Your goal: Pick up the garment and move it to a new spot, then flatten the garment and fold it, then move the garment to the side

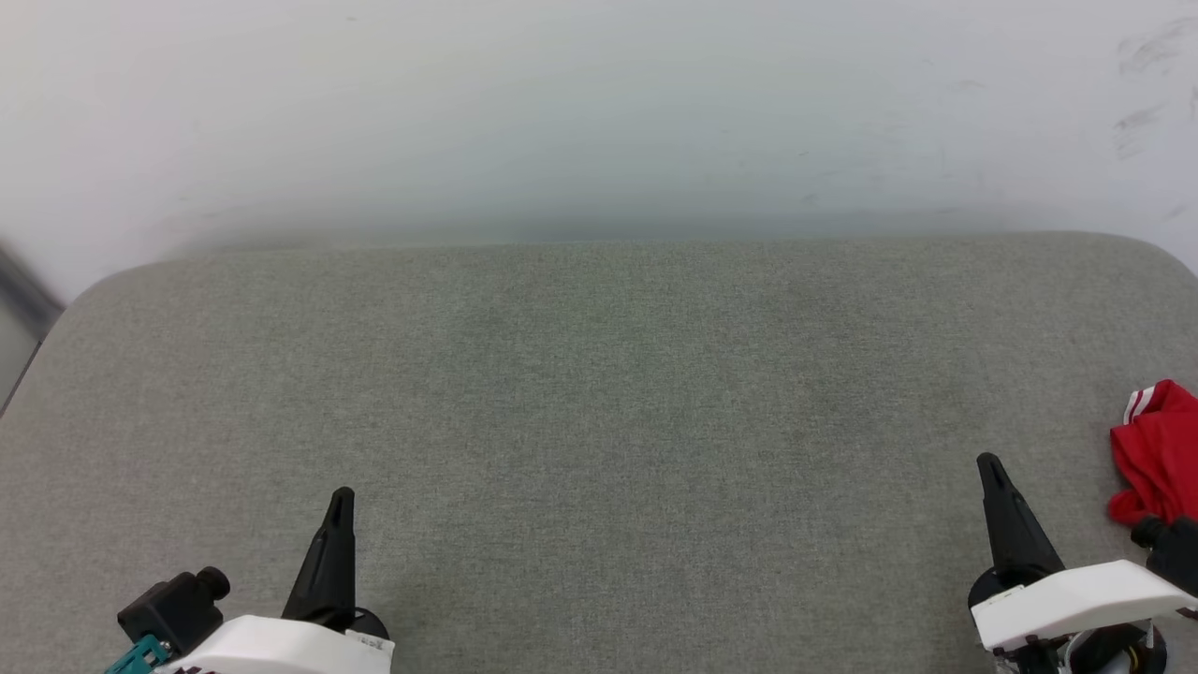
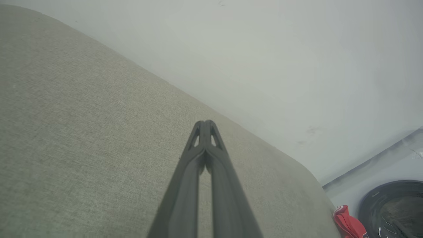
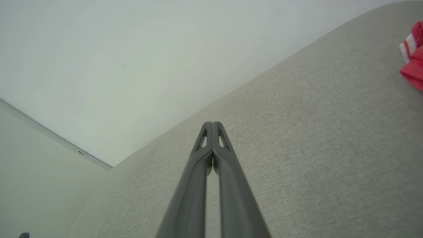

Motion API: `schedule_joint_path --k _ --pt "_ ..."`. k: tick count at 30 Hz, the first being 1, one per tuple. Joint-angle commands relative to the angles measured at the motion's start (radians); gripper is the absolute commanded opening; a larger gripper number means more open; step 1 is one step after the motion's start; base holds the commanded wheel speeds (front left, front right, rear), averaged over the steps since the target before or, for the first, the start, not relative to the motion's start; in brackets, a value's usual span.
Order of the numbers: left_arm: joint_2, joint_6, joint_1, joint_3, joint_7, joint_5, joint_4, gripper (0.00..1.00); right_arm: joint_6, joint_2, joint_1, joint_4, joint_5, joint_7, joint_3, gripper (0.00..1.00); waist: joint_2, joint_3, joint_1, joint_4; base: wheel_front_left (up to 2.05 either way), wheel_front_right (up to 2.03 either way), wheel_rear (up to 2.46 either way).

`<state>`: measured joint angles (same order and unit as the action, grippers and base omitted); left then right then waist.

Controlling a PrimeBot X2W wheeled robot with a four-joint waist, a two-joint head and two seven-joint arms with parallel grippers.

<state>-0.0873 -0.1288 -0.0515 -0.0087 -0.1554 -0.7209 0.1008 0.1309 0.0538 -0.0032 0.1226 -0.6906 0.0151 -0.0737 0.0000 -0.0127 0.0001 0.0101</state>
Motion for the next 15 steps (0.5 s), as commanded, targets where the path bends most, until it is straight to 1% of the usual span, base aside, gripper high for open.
schedule_joint_path --k 1,8,15 --pt "-0.008 -0.001 0.028 0.006 0.006 -0.032 -0.006 0.00 0.000 -0.001 -0.038 -0.009 -0.032 -0.005 -0.003 0.00 0.0000 0.000 0.0000 0.000 0.00 0.00 0.00" --pt "-0.008 -0.001 0.044 0.013 0.032 -0.144 0.010 0.00 0.000 -0.002 -0.047 0.007 -0.141 -0.021 -0.008 0.00 0.0000 0.002 -0.0001 -0.001 0.00 0.00 0.00" --pt "-0.008 -0.001 0.057 0.019 0.055 -0.233 0.024 0.00 0.000 -0.002 -0.055 0.020 -0.230 -0.033 -0.012 0.00 0.0000 0.003 -0.0001 -0.002 0.00 0.00 0.00"
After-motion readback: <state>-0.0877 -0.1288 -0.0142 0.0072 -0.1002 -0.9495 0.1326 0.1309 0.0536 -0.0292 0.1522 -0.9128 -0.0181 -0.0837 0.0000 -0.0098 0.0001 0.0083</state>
